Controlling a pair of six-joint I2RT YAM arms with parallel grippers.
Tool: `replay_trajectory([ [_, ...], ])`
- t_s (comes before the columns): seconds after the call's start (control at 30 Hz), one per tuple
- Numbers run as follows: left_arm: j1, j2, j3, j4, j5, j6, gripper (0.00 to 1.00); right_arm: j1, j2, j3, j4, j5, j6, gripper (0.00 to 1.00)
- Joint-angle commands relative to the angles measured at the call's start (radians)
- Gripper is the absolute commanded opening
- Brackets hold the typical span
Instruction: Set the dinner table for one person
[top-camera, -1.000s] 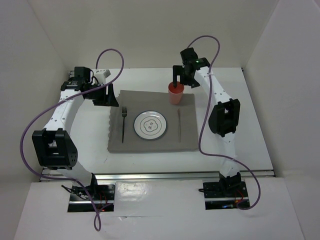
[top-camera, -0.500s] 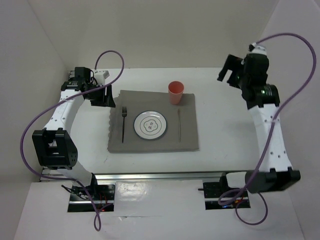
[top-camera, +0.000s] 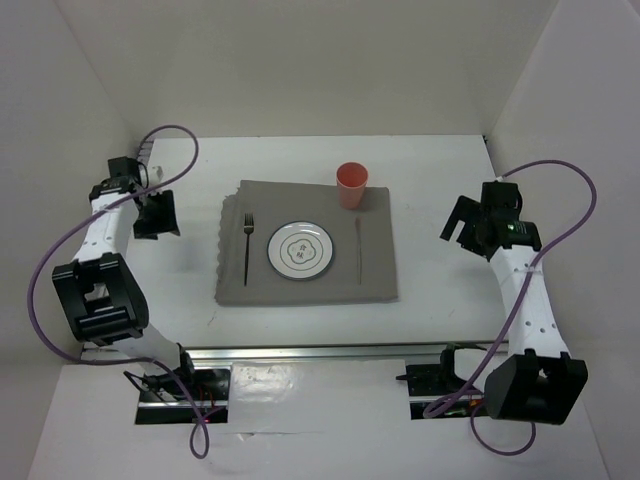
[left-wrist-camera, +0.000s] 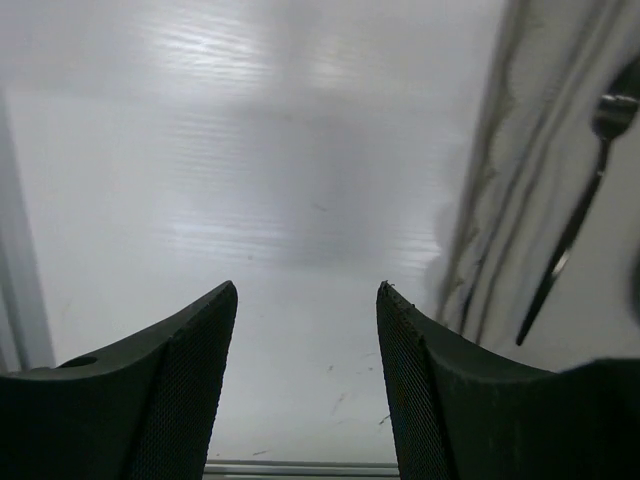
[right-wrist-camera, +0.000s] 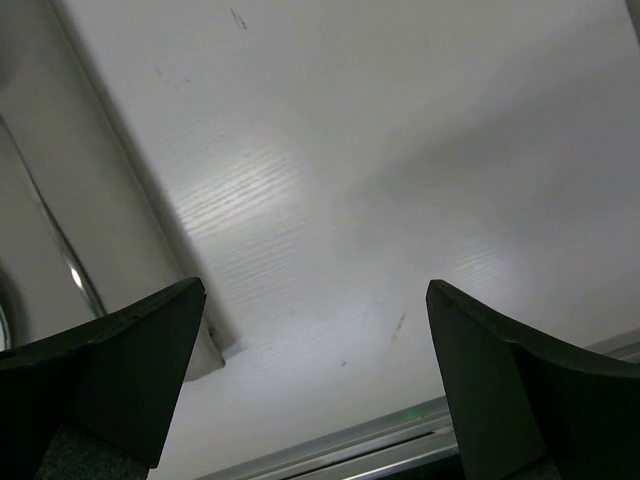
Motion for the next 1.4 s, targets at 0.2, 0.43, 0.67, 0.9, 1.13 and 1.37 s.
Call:
replay_trajectory([
  [0.2,0.095,-0.077,-0.014,-0.001,-0.007,-0.011,0.64,-0.001,-0.015,0.045,0.053,-0.048,0.012,1.00],
  [0.43,0.095,-0.114,-0.036,-0.001,-0.032,-0.002,0.64,-0.001,-0.026,0.034,0.064,-0.066,0.003,1.00],
  [0.67,0.095,-0.114,-0.036,-0.010,-0.032,-0.011,0.64,-0.001,-0.035,0.016,0.073,-0.088,0.003,1.00],
  [0.9,0.095,-0.114,-0.027,-0.010,-0.041,-0.011,0.64,-0.001,-0.046,0.002,0.091,-0.088,0.003,1.00],
  [1.13,0.095,-0.105,-0.016,-0.019,-0.032,-0.021,0.64,-0.001,-0.055,0.002,0.082,-0.079,0.003,1.00],
  [1.37,0.095,-0.114,-0.016,-0.019,-0.032,-0.021,0.64,-0.001,-0.064,0.002,0.082,-0.079,0.003,1.00],
])
